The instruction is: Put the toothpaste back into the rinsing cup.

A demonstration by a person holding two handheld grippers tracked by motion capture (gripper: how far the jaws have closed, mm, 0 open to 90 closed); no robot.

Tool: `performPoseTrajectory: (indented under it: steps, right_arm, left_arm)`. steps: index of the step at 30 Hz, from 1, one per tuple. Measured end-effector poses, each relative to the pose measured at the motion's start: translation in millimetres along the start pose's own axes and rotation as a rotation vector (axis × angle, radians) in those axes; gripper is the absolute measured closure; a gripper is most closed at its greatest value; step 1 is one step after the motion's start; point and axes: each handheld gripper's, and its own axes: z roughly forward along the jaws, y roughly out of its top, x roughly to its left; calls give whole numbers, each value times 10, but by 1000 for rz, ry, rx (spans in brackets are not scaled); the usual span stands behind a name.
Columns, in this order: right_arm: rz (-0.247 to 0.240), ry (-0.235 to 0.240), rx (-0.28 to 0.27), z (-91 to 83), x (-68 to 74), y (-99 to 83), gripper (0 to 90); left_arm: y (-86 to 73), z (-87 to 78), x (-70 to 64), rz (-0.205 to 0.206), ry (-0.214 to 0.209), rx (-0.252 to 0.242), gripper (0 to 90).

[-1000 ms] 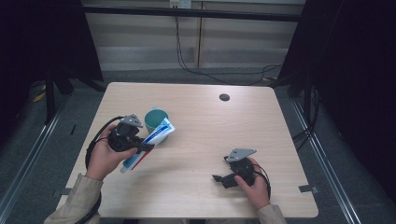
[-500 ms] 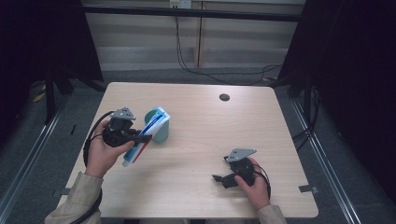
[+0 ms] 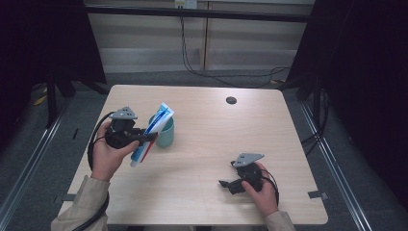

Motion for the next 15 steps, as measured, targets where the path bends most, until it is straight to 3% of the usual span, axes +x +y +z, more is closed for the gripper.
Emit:
performPoseTrajectory:
  steps: [15]
  right_arm:
    - [0, 0, 0, 0, 0, 0, 127]
  left_arm:
    - [74, 25, 7, -27, 33, -93, 739]
